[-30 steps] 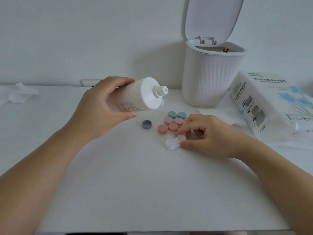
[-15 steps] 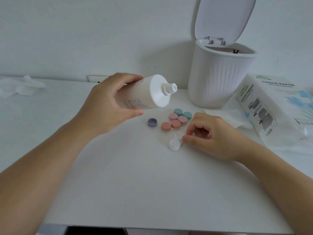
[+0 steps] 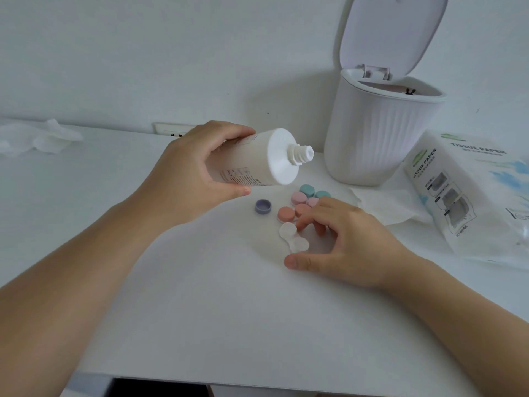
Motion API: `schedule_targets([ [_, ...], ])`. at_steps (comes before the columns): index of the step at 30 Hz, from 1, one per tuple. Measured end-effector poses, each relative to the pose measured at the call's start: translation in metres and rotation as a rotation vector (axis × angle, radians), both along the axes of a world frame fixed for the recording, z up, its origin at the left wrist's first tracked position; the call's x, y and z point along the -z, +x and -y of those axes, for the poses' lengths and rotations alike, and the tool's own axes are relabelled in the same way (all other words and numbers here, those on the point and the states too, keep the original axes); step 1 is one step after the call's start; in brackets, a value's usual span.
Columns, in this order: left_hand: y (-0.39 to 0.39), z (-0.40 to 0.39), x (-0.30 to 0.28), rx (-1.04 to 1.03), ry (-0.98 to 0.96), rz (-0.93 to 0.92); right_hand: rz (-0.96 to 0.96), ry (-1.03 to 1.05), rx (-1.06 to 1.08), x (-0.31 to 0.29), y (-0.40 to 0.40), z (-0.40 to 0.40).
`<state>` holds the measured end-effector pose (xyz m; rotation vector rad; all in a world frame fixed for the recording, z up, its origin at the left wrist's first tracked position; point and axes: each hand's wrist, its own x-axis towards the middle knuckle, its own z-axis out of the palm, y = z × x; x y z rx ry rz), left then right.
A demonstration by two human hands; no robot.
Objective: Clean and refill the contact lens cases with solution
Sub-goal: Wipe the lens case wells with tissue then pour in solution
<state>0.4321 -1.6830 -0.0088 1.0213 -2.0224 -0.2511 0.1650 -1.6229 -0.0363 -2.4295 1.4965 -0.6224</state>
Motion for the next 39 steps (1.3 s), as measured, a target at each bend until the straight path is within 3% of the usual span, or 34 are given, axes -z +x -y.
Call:
schedule_targets([
  [9,0.005,0.006,0.003,0.005,0.000,0.057,0.113,-0.030,0.017,0.007,0.005,0.000],
  [26,0.014,0.010,0.002,0.028,0.041,0.091,0.315,0.141,0.006,-0.005,-0.009,0.001],
  [39,0.008,0.000,0.002,-0.056,-0.011,0.193,0.396,0.094,0.052,-0.017,-0.027,0.003],
])
